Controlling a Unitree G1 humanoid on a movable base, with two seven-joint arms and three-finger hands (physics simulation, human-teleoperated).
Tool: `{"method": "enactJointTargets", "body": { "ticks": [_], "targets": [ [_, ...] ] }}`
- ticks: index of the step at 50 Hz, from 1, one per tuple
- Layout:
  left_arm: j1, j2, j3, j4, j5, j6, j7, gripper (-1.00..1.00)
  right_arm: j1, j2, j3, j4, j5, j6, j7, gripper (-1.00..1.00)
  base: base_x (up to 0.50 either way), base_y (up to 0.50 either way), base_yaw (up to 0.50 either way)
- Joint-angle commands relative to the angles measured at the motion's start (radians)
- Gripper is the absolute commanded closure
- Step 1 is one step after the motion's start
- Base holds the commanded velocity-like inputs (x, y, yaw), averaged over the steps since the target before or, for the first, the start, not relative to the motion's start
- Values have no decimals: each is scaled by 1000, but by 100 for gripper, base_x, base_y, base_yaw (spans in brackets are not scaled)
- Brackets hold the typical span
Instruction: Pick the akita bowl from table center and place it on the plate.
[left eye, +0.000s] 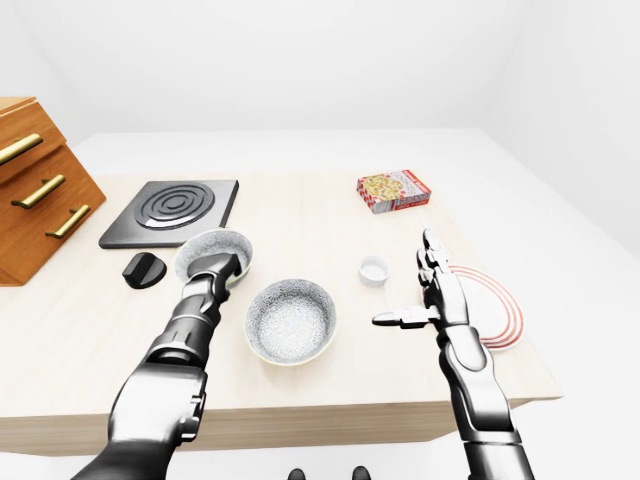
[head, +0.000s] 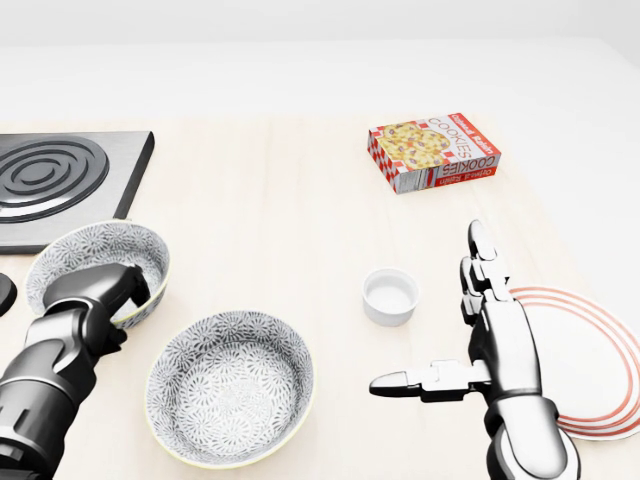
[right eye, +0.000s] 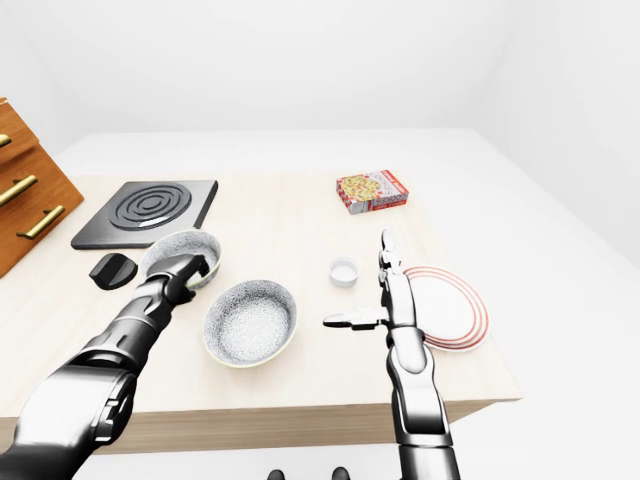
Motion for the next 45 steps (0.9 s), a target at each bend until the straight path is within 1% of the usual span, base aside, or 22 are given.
{"method": "enactJointTargets", "body": {
  "ticks": [1,5,21,25,26,27,29,30,31,33,37,38,39,40,41,42,45],
  "targets": [
    [1,-2,-2,-8,7,0,-46,100,4,-1,-3,-5,2,0,5,-100,0,0,0],
    [1,-1,0,-7,3,0,-58,100,3,-2,-4,-6,2,0,7,-100,0,0,0],
    [3,3,1,-7,0,0,-47,100,-7,-2,-4,0,2,0,6,-100,0,0,0],
    [7,7,8,-8,-13,0,-7,100,-6,-3,-4,-4,1,0,5,-100,0,0,0],
    [7,9,-3,-8,1,0,15,100,-7,-2,-4,-4,1,0,4,-100,0,0,0],
    [7,12,-25,-10,38,0,57,100,-9,-2,-4,-2,0,0,2,-100,0,0,0],
    [8,12,-7,-8,28,0,78,100,-9,-1,-3,-3,0,0,2,-100,0,0,0],
    [10,14,-9,-10,33,0,98,100,-8,-1,-2,-5,1,0,2,-100,0,0,0],
    [11,16,-8,-9,36,-4,117,100,-8,-1,-1,-6,0,0,1,-100,0,0,0],
    [11,18,-8,-8,41,-24,139,100,-8,0,0,-7,-1,0,1,-100,0,0,0],
    [14,23,-2,-7,36,-76,180,100,-12,1,2,-5,-2,0,-2,-100,0,0,0],
    [13,24,-6,-5,42,-82,181,100,-12,2,3,-4,-2,0,-3,-100,0,0,0],
    [14,27,-5,-5,43,-106,196,100,-12,3,5,-2,-3,0,-4,-100,0,0,0],
    [14,26,-4,-4,44,-108,197,100,-12,3,5,-1,-3,0,-4,-100,0,0,0],
    [100,47,-3,-338,54,-32,-26,100,-8,4,5,-2,-2,0,-3,-100,0,0,0],
    [176,41,13,-512,75,0,-112,100,-6,3,6,-2,-2,0,-3,-100,0,0,0],
    [289,5,53,-760,120,0,-234,100,-1,2,4,-9,-1,0,0,-100,0,0,0]
  ]
}}
